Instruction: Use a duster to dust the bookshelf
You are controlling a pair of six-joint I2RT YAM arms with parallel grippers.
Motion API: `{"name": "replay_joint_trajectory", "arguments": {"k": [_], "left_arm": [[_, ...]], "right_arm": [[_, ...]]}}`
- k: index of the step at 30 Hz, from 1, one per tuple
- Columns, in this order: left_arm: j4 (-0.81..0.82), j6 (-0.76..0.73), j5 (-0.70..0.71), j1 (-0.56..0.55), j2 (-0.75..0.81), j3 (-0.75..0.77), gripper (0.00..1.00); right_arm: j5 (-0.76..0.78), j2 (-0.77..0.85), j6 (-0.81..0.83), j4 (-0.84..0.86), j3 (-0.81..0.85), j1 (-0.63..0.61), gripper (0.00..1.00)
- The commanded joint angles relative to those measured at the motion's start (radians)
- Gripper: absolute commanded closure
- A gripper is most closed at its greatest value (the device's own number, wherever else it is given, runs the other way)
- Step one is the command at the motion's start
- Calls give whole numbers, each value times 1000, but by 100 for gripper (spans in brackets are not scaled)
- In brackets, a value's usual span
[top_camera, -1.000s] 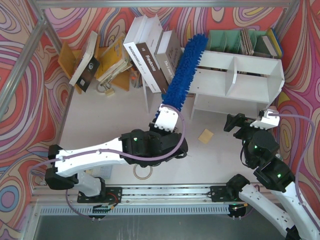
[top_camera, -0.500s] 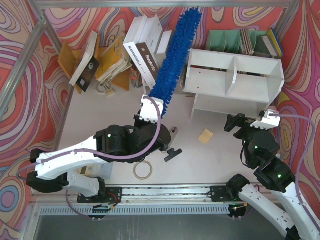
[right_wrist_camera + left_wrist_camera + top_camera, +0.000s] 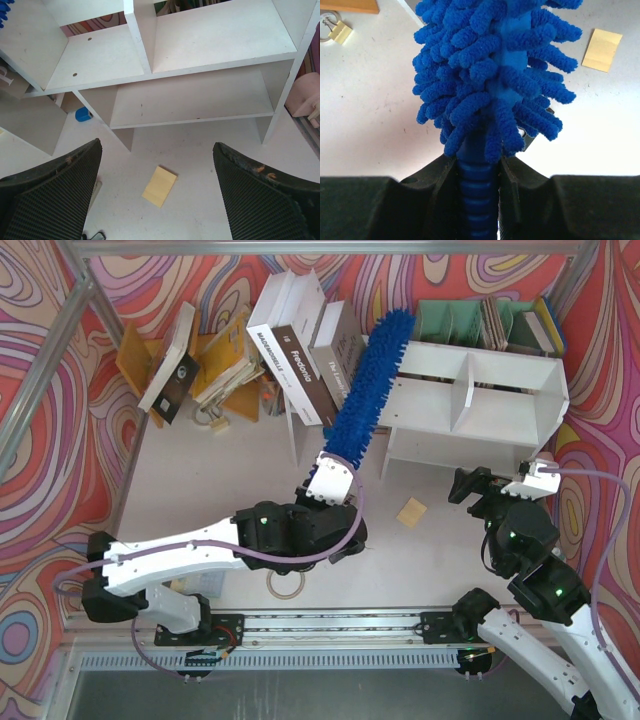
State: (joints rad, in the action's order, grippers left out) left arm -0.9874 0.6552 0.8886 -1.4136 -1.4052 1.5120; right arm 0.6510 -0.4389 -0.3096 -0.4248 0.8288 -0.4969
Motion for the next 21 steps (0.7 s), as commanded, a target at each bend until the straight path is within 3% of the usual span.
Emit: {"name": "replay_joint_trajectory", "arguments": {"k": [1,5,12,17,21], "left_arm": [[42,19,-5,5,-2,-9,100],[129,-87,55,-17,58,-76,100],[408,-338,200,-55,230,-320,100],[704,-568,230,-71,391,-491,100],[983,-834,205,-73,463,-637,100]], "right_arm": [[15,3,19,31,-11,3,19],[17,10,22,31,-14,2,19],[20,19,26,41,-22,3,18],[18,17,27,43,-20,3,18],[21,16,28,41,-23,2,19]]}}
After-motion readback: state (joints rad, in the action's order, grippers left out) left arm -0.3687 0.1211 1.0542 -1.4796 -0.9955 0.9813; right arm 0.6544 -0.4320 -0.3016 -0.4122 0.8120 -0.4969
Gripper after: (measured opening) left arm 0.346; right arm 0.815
